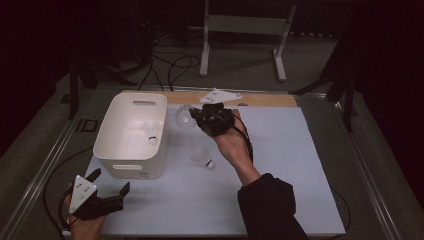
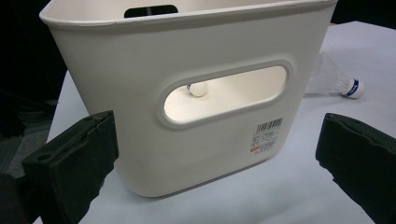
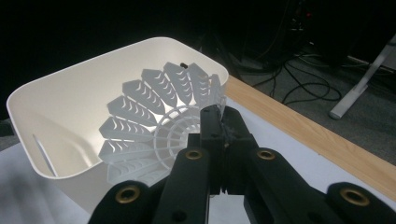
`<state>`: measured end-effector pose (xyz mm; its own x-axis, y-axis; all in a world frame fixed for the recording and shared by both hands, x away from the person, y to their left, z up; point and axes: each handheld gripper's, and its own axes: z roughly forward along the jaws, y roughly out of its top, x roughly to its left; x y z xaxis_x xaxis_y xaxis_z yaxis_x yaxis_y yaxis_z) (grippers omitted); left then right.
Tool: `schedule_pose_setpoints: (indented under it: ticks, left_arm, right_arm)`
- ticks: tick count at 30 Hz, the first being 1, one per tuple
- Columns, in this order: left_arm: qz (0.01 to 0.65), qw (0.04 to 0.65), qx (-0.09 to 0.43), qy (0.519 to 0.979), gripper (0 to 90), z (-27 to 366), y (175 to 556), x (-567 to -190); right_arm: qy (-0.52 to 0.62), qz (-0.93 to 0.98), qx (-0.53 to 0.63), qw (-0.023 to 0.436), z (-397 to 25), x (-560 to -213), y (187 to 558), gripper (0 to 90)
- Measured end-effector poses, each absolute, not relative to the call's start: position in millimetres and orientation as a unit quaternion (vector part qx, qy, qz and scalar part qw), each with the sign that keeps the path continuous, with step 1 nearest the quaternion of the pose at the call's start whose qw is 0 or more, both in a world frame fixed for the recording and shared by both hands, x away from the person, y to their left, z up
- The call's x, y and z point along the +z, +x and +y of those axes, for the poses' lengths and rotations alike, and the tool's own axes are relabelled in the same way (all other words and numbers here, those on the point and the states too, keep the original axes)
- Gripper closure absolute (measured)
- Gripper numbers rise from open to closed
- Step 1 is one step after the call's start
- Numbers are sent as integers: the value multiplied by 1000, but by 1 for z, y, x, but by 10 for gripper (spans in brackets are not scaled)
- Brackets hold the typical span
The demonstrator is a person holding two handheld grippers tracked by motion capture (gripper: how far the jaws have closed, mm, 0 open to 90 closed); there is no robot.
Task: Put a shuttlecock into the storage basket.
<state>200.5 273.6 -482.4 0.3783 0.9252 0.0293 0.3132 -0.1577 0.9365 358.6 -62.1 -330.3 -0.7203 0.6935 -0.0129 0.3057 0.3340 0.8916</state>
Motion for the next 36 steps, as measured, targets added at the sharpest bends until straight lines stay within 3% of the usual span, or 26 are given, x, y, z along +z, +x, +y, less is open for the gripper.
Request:
schedule_pose_setpoints:
  ticks: [36]
  left_arm:
    - [451,467,329,686,1,274,200,-482]
  right_arm:
    - [304,789,497,193,-47,-325,356,892]
